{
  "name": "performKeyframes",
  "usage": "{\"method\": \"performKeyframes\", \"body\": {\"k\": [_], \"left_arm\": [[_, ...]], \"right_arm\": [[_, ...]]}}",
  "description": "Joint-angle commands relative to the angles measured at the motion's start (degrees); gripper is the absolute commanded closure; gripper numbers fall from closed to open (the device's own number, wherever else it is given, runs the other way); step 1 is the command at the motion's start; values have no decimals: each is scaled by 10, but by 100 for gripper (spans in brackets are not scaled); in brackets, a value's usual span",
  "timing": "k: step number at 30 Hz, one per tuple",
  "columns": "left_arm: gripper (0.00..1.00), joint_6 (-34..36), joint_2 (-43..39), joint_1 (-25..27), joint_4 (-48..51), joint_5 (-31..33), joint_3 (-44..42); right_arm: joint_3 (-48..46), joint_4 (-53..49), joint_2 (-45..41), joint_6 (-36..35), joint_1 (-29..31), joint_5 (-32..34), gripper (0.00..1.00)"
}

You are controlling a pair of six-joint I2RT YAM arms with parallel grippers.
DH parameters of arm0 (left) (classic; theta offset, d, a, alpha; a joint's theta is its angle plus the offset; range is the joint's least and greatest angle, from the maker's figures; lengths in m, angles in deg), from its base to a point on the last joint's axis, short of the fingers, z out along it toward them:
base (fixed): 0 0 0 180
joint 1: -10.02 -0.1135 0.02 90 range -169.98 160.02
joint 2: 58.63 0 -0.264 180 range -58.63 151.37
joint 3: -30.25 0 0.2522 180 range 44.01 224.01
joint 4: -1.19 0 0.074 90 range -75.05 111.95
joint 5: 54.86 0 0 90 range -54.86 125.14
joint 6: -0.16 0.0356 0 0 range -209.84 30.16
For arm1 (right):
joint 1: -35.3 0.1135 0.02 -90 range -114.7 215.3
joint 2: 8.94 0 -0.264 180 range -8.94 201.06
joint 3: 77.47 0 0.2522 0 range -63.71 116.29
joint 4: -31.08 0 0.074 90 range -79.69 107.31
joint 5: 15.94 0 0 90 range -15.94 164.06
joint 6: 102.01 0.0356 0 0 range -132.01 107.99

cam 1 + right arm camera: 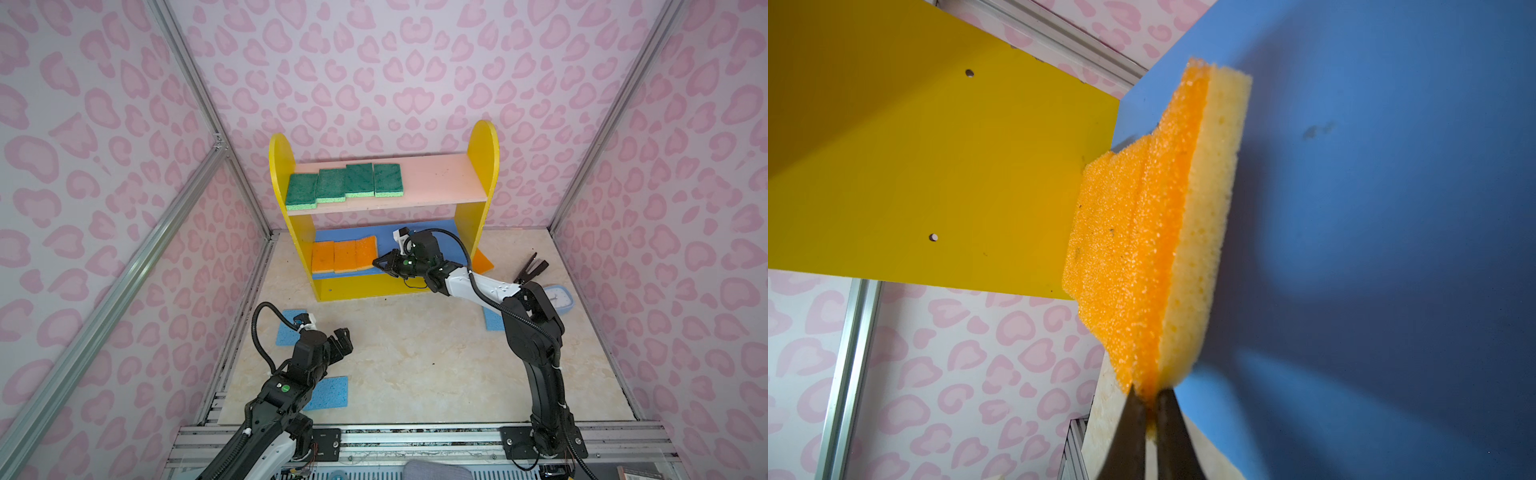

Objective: Place and organize the cleaning sponges onto the shelf
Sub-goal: 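Open the left gripper and carry the sponge with the right gripper onto the blue shelf, then release the orange sponge upright beside the others and withdraw the right gripper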

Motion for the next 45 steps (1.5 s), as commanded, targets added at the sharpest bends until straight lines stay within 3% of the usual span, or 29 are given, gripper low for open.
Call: {"method": "performKeyframes", "body": {"k": [1, 4, 9, 16, 22, 36, 45], "left_arm": [[3, 3, -8, -1, 5, 9, -1], [3, 3, -12, -1, 7, 8, 0], [3, 2, -15, -1, 9, 3, 2], [3, 12, -26, -1, 24, 4, 3], [3, 24, -36, -1, 30, 2, 4], [3, 36, -7, 3, -4, -39, 3], [2, 18, 34, 65, -4, -8, 37]], "right_arm": [[3, -2, 5, -4, 1, -3, 78], [-2, -13, -4, -14, 1, 4, 59], [-6, -48, -22, -40, 1, 21, 37], [-13, -134, -64, -109, 8, 83, 25], [-21, -197, -95, -162, 15, 137, 22], [-139, -200, -216, -198, 6, 146, 19], [-256, -174, -340, -178, -28, 122, 19]]}}
